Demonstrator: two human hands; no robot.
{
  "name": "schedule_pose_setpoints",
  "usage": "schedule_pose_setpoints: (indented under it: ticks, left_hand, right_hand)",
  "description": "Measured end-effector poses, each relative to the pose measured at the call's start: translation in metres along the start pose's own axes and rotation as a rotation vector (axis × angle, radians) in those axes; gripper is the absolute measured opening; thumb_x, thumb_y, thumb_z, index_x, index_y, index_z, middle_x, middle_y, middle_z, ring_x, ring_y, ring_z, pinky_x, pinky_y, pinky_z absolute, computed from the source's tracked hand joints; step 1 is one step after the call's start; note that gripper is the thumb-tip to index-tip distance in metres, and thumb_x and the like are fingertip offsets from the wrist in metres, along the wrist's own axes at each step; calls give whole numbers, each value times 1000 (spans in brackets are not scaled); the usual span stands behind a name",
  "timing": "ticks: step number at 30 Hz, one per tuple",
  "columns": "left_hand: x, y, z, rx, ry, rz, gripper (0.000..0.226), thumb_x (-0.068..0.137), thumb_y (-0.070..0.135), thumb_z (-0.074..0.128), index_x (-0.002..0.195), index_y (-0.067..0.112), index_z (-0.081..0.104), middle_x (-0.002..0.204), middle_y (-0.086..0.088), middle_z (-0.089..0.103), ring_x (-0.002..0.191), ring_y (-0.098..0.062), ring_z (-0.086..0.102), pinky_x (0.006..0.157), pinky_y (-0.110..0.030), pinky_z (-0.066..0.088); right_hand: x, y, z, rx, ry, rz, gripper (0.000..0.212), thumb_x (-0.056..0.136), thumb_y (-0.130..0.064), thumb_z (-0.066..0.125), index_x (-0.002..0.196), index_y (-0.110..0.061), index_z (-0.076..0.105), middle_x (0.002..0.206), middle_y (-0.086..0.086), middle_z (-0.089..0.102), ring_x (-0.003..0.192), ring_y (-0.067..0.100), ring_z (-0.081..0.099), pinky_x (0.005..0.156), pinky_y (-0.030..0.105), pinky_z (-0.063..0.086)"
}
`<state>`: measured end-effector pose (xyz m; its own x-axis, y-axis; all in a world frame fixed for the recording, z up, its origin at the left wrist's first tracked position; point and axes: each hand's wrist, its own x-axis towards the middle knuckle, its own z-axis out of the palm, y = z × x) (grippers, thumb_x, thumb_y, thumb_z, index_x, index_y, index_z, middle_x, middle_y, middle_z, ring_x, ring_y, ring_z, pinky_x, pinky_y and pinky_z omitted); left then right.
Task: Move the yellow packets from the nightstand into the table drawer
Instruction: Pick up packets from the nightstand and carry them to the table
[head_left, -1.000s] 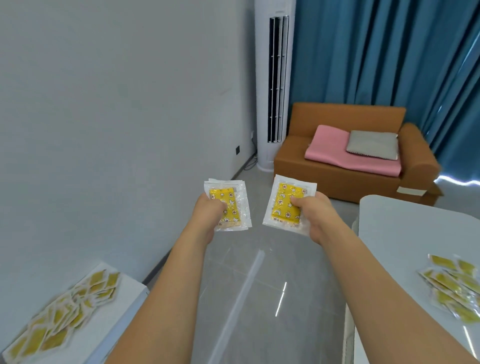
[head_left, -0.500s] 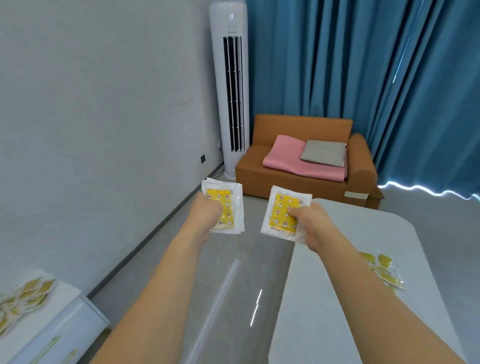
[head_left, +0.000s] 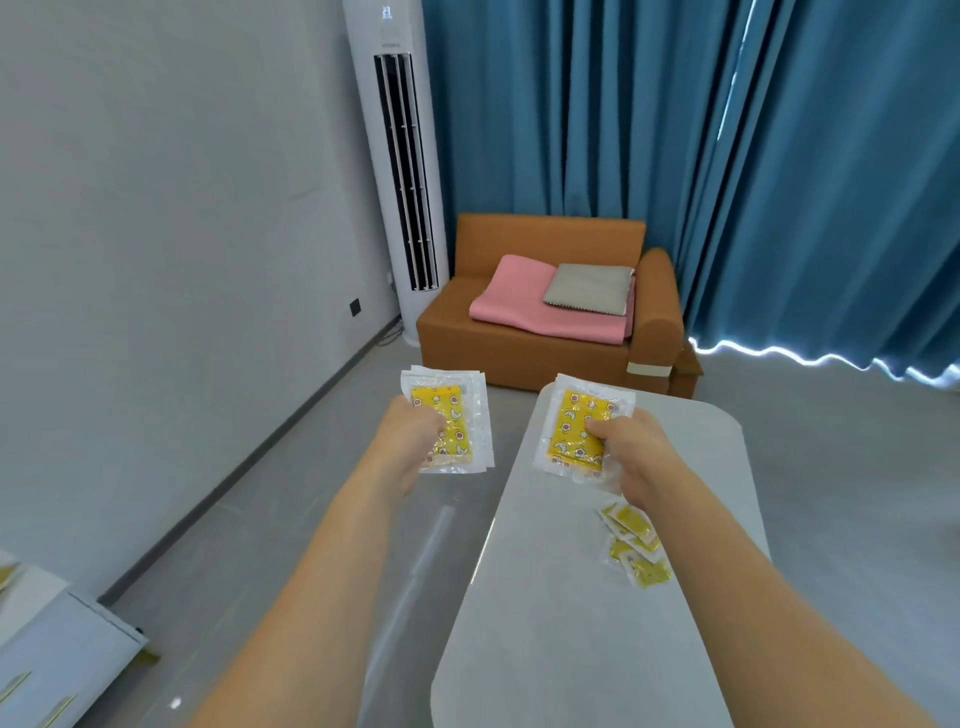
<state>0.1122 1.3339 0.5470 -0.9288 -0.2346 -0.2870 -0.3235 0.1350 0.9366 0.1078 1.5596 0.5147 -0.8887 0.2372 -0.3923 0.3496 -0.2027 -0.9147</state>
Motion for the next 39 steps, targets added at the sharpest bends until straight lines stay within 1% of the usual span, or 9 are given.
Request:
schedule_pose_setpoints:
  ticks: [4, 7, 14, 18, 20, 26, 31, 35, 39]
  left_hand:
    - [-27, 7, 80, -44, 61, -12, 23, 92, -4, 46, 84, 16, 54, 88, -10, 62, 74, -24, 61, 71, -32, 52]
    - [-46, 6, 129, -61, 88, -39, 17, 92, -1, 49, 100, 13, 55, 97, -13, 67, 78, -24, 64, 74, -36, 55]
    - [-73, 2, 227, -145, 94, -139, 15, 93, -1, 51, 98, 13, 54, 94, -10, 66, 75, -24, 67, 56, -31, 51]
    - [-69, 6, 283, -157, 90, -180, 27, 87, 3, 57, 114, 7, 56, 103, -14, 67, 95, -32, 68, 88, -49, 55]
    - [-71, 8, 317, -184, 64, -202, 23, 88, 4, 58, 111, 5, 58, 93, -12, 67, 94, -33, 68, 95, -54, 52]
    - [-72, 17, 422, -273, 85, -229, 6, 92, 4, 56, 95, 8, 61, 92, -13, 68, 85, -32, 67, 90, -53, 54]
    - [-73, 28, 502, -269, 114, -263, 9, 94, 4, 55, 95, 9, 61, 90, -11, 67, 78, -28, 66, 75, -42, 56]
    - [-59, 44, 546, -257, 135, -268, 6, 92, 6, 58, 88, 10, 60, 107, -18, 67, 103, -36, 66, 95, -53, 51]
    - [-34, 61, 589, -319, 87, -273, 7, 92, 5, 55, 91, 8, 60, 98, -15, 66, 86, -32, 66, 89, -52, 55]
  right_hand:
    - [12, -10, -85, 15, -10, -22, 27, 92, 3, 58, 116, -9, 54, 101, 12, 68, 84, 28, 69, 63, 43, 57]
    - [22, -15, -139, 9, -17, -1, 28, 92, 4, 58, 116, -11, 52, 101, 12, 67, 86, 29, 69, 67, 47, 58]
    - [59, -33, -253, -10, 4, 40, 38, 91, -2, 61, 126, -12, 51, 112, 13, 68, 91, 31, 71, 69, 48, 60]
    - [86, -29, -301, -30, 16, 79, 38, 90, -3, 61, 124, -15, 51, 114, 12, 66, 95, 33, 69, 81, 56, 57]
    - [105, -32, -328, -42, 29, 111, 39, 90, -2, 60, 125, -14, 50, 113, 14, 66, 96, 34, 68, 82, 57, 56]
    - [166, -59, -397, -71, -28, 164, 37, 91, -2, 56, 126, -13, 49, 113, 15, 66, 92, 34, 69, 64, 44, 59]
    - [203, -94, -455, -98, -87, 133, 29, 95, 2, 53, 121, -11, 51, 107, 12, 66, 90, 31, 68, 69, 45, 57]
    - [237, -113, -483, -91, -106, 121, 25, 93, 2, 54, 109, -17, 54, 109, 11, 68, 90, 32, 70, 78, 53, 58]
    - [276, -120, -503, -117, -111, 148, 26, 91, 0, 55, 112, -15, 56, 108, 11, 69, 92, 33, 70, 83, 55, 57]
